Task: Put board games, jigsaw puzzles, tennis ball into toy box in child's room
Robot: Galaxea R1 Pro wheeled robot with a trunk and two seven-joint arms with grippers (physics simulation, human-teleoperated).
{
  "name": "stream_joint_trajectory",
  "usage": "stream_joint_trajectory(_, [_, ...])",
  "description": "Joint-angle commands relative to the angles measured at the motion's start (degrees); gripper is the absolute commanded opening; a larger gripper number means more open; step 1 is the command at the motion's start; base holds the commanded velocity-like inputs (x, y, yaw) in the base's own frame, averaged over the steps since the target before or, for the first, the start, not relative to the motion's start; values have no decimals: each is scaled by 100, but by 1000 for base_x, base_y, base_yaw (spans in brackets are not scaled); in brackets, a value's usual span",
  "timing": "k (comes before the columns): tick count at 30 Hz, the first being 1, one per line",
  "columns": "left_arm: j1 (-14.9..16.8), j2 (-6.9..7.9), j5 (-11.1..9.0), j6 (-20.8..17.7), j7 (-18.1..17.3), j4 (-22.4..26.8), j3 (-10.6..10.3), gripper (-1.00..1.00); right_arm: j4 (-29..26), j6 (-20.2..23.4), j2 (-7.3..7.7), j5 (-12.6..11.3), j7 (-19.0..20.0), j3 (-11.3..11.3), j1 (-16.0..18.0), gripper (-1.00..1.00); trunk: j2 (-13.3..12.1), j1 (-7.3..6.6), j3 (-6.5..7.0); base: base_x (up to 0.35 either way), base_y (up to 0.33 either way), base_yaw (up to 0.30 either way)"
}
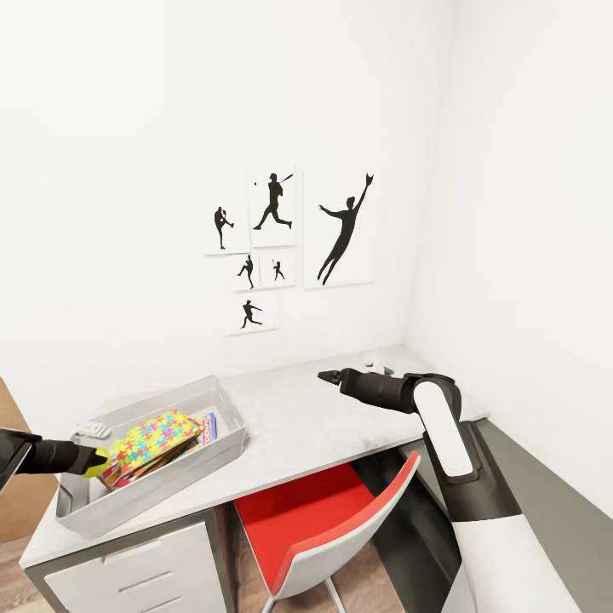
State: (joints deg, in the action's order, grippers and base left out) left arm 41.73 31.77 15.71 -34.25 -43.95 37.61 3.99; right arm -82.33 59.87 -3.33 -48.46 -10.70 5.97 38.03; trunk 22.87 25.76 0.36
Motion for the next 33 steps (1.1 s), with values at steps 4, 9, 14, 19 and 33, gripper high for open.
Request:
stream_joint_trajectory(4, [1,-5,38,87,-1,-113,30,-100,-2,13,-1,-58,-63,0,2,100,5,2,-3,0,0,0])
stream_joint_trajectory(9, [1,-66,52,130,11,-194,19,-100,-2,13,-1,-58,-64,0,5,100,5,2,-3,0,0,0])
stream_joint_trajectory(14, [1,-210,70,145,24,-212,-13,-100,23,13,-1,-58,-64,2,3,100,5,2,-3,0,0,0])
stream_joint_trajectory(19, [1,-245,72,211,27,-367,-24,-100,55,13,-1,-50,-64,1,2,100,5,2,-3,0,0,0])
stream_joint_trajectory(33, [1,-247,65,458,469,-658,-18,-100,84,13,-1,-49,-64,0,2,100,5,2,-3,0,0,0])
